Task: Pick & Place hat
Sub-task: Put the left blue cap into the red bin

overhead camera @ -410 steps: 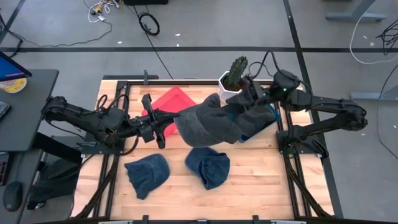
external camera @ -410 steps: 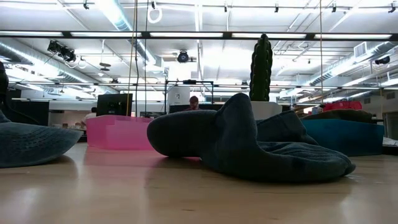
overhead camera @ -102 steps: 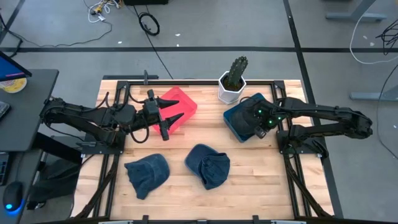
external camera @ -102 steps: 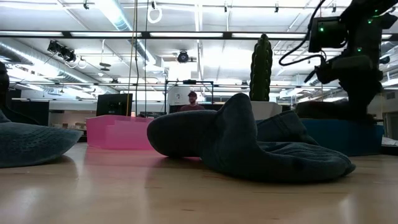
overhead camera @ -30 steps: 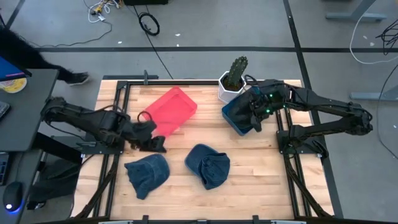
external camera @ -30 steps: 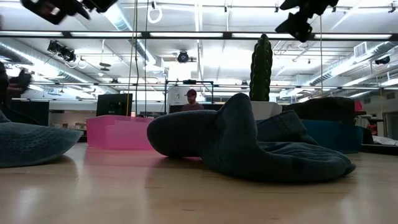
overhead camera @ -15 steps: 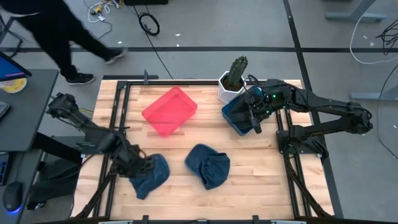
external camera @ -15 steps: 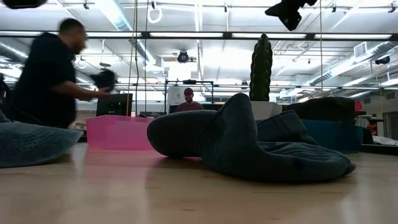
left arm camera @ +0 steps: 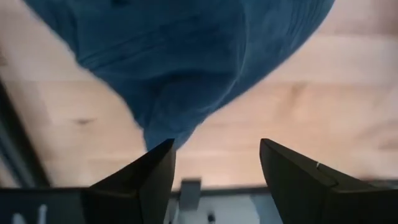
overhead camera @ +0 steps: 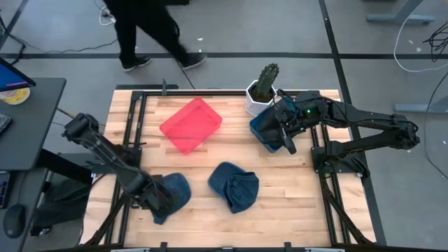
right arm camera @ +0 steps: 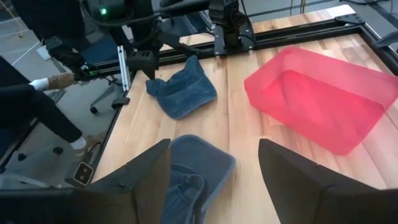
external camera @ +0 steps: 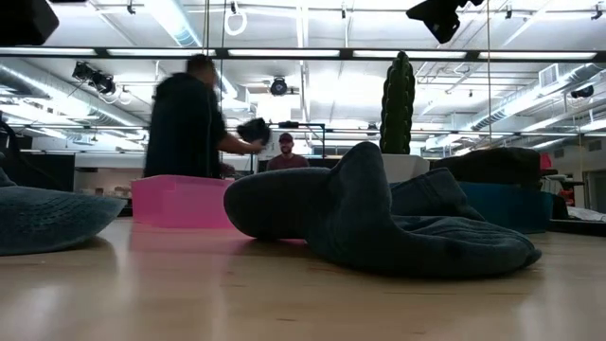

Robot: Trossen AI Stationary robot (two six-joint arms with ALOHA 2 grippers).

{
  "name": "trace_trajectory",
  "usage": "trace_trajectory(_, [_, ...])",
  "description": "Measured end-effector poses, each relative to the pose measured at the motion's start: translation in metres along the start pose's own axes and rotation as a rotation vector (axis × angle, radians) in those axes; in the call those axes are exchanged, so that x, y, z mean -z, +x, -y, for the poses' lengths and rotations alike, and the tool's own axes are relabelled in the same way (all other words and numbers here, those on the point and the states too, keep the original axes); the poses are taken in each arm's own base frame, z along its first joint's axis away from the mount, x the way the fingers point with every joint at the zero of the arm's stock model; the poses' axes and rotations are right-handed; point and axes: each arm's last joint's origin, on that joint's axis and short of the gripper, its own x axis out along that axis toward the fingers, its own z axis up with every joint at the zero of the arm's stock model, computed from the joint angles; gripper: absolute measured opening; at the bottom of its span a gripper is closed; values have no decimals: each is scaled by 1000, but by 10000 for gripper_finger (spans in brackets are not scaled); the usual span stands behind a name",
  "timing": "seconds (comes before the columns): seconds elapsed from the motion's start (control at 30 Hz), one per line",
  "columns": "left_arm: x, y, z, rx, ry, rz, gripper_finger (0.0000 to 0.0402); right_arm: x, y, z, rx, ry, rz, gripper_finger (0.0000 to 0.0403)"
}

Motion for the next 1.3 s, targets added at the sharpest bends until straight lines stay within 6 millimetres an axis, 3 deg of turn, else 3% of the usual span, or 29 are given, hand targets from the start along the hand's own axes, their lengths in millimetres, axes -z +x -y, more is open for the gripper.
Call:
trace_trajectory(0.2, [-5,12,6,51,-35,135,236,0,1,0,0,24,-3,245])
trace_trajectory(0.6, [-25,12,0,-11,-29,354,236,-1,12,3,-3,156,-4,245])
trace_trajectory(1.03, [-36,32,-8,0,-21,371,235,-11,22,6,-18,240,79,245])
trace_trajectory(1.17, [-40,38,-11,-12,26,377,213,-12,23,6,-18,241,90,245])
trace_trajectory(1.3, [-41,41,-13,-19,55,378,167,-14,25,6,-21,255,98,245])
